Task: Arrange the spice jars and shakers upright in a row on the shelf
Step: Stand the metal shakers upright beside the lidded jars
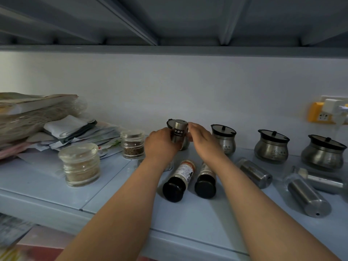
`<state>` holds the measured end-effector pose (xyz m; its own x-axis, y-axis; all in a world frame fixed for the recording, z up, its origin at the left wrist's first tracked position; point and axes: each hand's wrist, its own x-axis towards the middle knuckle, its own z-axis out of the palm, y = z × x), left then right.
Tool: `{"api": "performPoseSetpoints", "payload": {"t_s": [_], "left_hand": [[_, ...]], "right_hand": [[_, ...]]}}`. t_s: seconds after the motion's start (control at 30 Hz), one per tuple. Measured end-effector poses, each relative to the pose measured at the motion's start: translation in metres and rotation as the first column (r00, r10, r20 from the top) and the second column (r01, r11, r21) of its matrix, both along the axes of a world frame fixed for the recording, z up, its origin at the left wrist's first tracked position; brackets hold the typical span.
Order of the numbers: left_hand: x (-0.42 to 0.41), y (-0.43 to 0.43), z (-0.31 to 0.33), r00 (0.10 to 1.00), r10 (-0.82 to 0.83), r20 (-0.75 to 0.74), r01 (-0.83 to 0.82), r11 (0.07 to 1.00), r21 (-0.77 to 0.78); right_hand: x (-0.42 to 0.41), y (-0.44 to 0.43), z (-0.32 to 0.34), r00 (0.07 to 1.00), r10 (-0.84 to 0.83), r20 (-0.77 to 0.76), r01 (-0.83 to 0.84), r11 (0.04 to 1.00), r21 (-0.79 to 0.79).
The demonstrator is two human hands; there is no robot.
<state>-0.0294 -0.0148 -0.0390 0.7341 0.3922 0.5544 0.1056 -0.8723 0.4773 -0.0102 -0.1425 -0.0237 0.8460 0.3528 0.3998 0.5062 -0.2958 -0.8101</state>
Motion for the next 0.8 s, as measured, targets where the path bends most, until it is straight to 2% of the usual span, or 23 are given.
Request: {"api": "performPoseSetpoints", "payload": {"t_s": [0.2, 0.4, 0.67, 0.8], "left_hand": [[0.0023, 0.0018, -0.0014, 0.989, 0.108, -0.096, -0.092, 0.983, 0.16], [0.0029, 0.0007, 0.0021, 0.977, 0.116, -0.179, -0.085, 0.981, 0.172], [0.0026, 0.002, 0.001, 0.975, 0.126, -0.182, -0.091, 0.978, 0.189], [0.0013, 0.0042, -0.0006, 0.99, 0.088, -0.113, -0.068, 0.983, 0.169]], "right_hand": [[-0.0021, -0.0038, 0.0013, 1.0, -0.002, -0.03, -0.002, 0.989, -0.145], [0.0031, -0.0002, 0.0001, 0.995, 0.047, -0.088, -0.065, 0.975, -0.212], [0.0027, -0.0006, -0.0002, 0.993, 0.04, -0.108, -0.069, 0.957, -0.28], [-0.0005, -0.0013, 0.0014, 0.993, 0.034, -0.117, -0.069, 0.951, -0.302]]}}
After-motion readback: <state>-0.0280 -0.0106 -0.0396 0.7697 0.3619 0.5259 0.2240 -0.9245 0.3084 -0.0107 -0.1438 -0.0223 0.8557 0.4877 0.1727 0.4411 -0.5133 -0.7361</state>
